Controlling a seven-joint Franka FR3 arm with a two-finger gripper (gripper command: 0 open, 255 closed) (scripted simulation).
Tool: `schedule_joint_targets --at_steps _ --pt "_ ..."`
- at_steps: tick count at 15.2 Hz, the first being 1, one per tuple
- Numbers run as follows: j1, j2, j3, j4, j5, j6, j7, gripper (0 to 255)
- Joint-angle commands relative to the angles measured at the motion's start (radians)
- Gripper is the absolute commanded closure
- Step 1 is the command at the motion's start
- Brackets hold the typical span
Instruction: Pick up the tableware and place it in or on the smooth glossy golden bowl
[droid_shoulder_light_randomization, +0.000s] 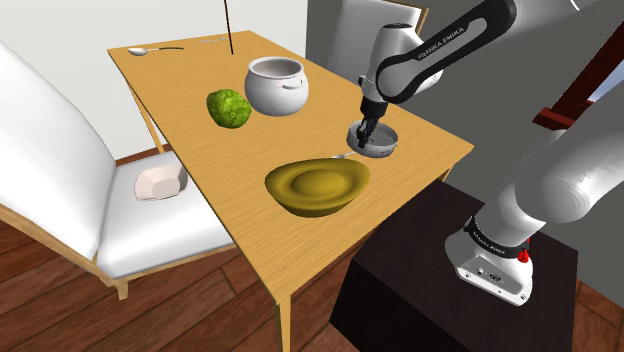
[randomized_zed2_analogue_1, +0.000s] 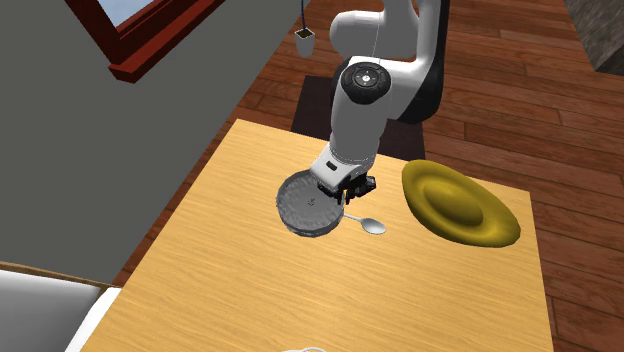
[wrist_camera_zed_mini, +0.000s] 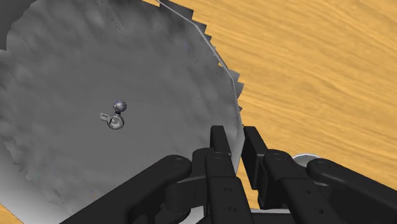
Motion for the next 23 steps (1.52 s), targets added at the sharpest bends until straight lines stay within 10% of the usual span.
schedule_joint_targets --at_steps 1,23 --pt "0.0 0.0 0.0 0.0 0.0 0.0 0.0 255" --pt "-0.005 -0.181 0.008 0.141 -0.015 -0.322 0.016 255"
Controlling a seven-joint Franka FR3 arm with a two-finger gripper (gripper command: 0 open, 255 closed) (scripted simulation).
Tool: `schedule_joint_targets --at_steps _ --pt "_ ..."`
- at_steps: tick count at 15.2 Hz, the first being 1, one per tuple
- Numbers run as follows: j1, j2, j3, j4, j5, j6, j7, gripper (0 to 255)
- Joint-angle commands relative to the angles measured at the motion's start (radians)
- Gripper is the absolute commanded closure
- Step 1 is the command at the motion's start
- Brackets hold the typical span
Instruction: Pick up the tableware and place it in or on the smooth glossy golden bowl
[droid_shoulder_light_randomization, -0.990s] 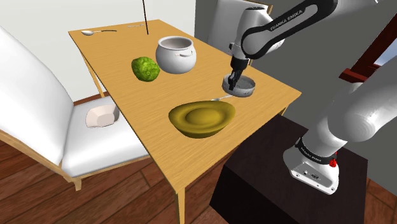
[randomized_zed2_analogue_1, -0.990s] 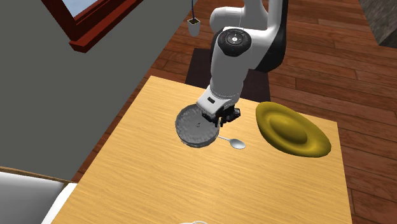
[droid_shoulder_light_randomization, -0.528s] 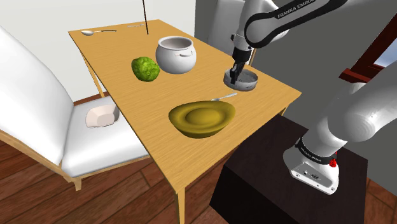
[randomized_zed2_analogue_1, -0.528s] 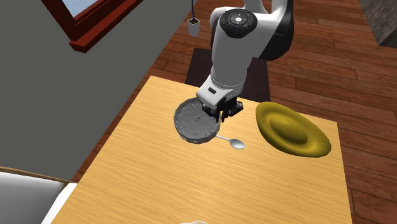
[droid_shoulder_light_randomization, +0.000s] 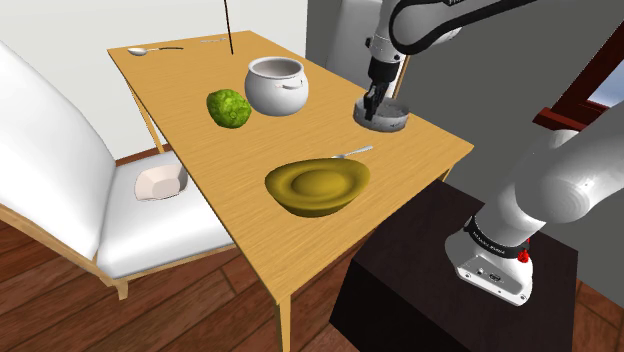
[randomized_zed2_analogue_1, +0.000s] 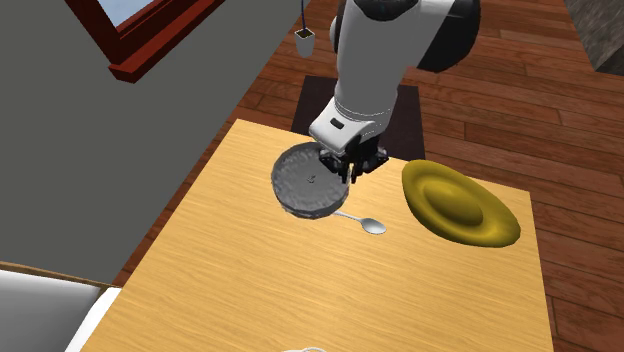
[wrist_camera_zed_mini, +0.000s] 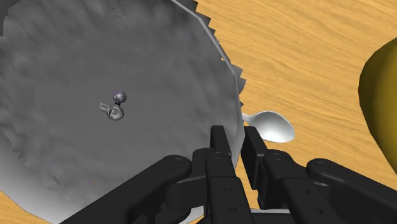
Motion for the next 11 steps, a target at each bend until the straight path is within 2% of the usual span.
schedule_joint_targets --at_steps 1,11 --pt "-0.001 -0.012 -0.001 0.016 -0.001 -0.028 -0.001 255" --pt "-0.001 -0.054 0.003 0.118 -0.002 -0.171 0.003 255"
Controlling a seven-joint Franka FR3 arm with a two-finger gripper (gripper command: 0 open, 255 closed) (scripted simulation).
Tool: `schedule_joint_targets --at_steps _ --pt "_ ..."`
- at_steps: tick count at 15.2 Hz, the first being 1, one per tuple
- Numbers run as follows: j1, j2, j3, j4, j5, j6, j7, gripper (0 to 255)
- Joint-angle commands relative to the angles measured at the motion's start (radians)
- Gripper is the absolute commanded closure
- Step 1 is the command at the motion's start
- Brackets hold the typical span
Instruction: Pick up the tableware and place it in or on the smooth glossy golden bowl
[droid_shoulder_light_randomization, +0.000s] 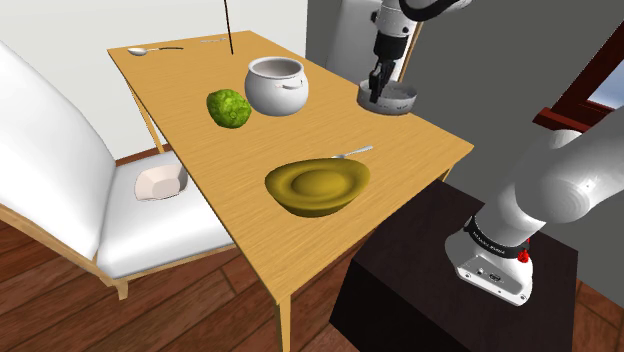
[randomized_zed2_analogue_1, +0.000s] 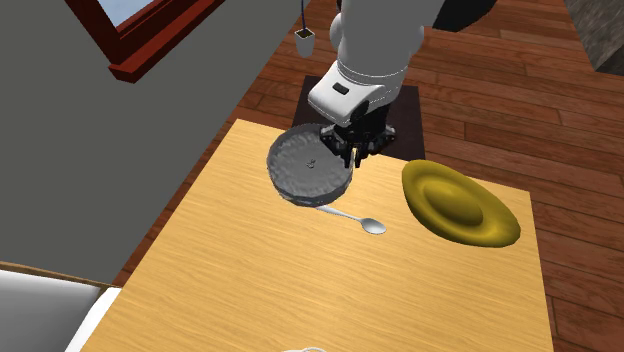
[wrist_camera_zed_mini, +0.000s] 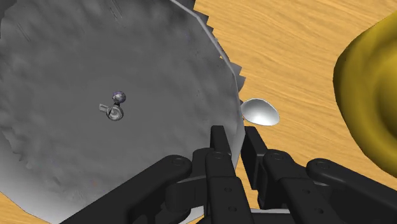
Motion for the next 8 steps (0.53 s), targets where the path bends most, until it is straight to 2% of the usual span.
schedule_joint_targets --at_steps 1,8 --pt "0.0 -0.002 0.0 0.017 0.0 -0.019 0.0 255" --pt "0.073 -0.028 0.126 0.015 0.05 -0.04 0.171 255"
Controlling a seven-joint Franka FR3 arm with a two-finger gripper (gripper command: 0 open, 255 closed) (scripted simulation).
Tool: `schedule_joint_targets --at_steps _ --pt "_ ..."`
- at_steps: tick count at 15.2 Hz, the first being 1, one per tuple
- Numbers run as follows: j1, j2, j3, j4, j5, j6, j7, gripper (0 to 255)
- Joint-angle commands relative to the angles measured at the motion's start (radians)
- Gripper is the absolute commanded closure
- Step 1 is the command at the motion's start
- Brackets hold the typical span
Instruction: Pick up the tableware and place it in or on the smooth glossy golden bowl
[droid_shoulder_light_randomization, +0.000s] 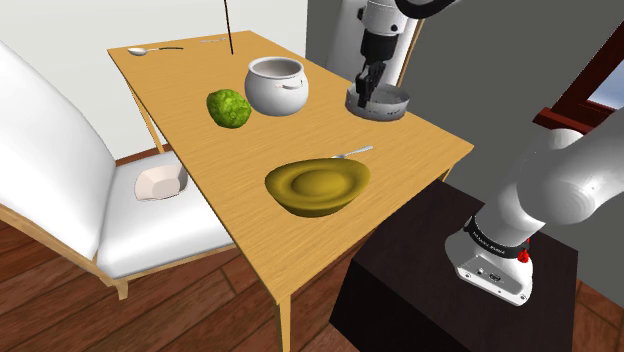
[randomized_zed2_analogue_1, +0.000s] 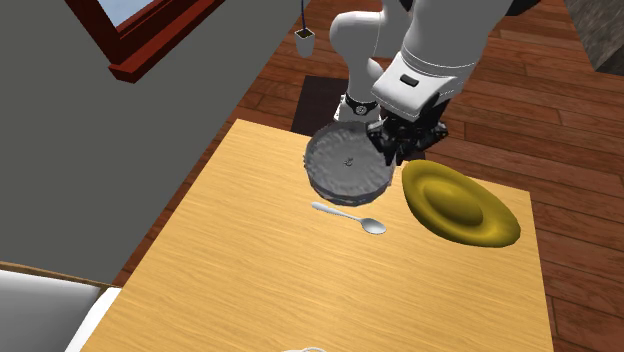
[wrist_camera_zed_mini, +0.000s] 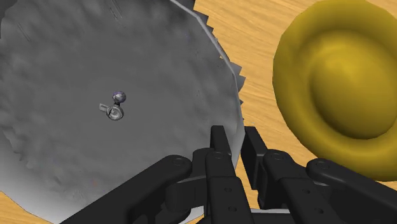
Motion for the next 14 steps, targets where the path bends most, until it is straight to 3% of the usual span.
schedule_joint_targets --at_steps 1,14 --pt "0.022 0.0 0.038 0.004 0.016 -0.001 0.053 255" --pt "0.137 0.115 0.272 0.161 0.072 -0.029 0.378 255"
